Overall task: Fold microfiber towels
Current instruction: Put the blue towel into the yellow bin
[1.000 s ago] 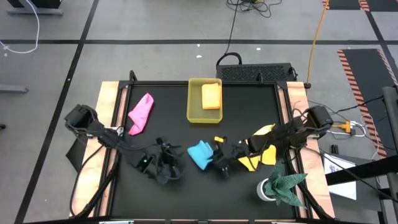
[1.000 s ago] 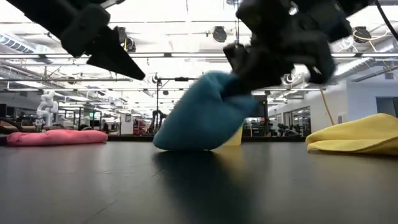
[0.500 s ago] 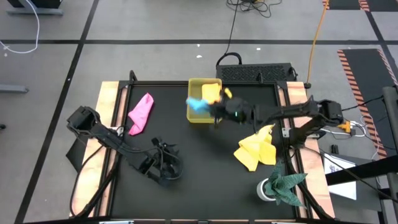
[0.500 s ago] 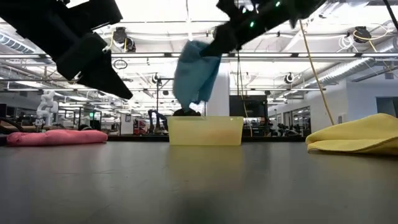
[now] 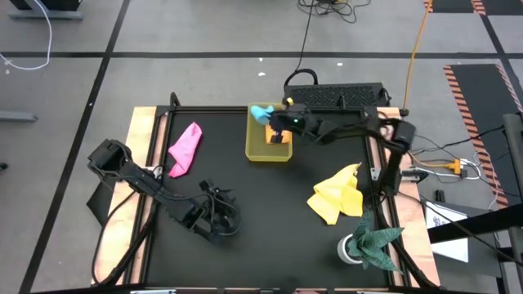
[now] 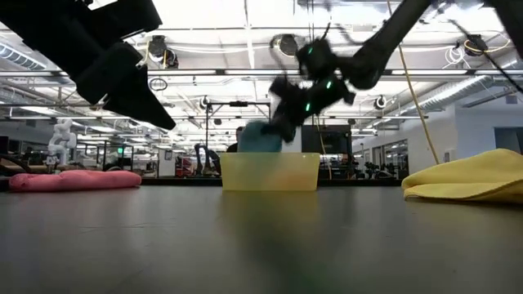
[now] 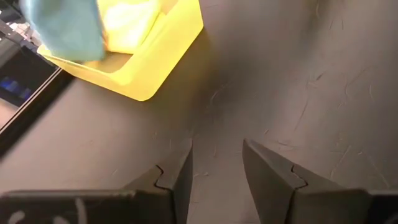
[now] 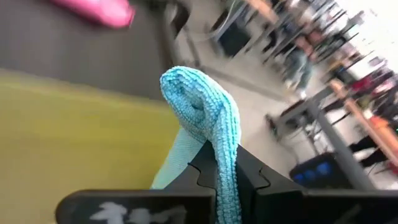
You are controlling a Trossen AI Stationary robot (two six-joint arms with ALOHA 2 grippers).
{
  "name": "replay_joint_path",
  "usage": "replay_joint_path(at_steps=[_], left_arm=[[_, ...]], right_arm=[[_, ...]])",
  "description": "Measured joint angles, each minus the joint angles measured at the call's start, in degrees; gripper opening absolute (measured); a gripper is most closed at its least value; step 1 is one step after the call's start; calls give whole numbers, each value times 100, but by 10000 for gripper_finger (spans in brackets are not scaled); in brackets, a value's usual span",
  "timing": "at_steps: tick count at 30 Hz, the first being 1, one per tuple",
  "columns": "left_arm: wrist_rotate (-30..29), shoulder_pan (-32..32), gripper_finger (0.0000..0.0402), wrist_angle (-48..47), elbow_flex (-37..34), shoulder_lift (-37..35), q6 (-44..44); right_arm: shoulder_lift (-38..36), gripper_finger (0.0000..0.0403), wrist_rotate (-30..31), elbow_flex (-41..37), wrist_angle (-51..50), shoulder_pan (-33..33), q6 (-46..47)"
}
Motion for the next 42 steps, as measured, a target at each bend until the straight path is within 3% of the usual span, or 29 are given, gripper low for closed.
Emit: replay_joint_path(at_steps=[7,14,17,26,33,37,42], left_arm=[[-4,0,143,22,0,0,7],[23,0,143,38,0,0,9],[28,0,143,51,0,0,9],[35,-20,143,77,0,0,7],[39,-17,143,77,0,0,7],[42,-17,143,79,0,0,7],[42,-17,143,84,0,0,6]], right_arm=[[515,4,79,464,-592,11,-316],[149,4,2034,502,-26,148,-1288],[118,4,2221,502,158,202,-1718],[556,4,248,495,-670,209,-1197],[593,8,-162,495,-701,209,-589],[592,42,-576,495,-937,179,-290],[484,97,-1605,495,-1272,40,348]])
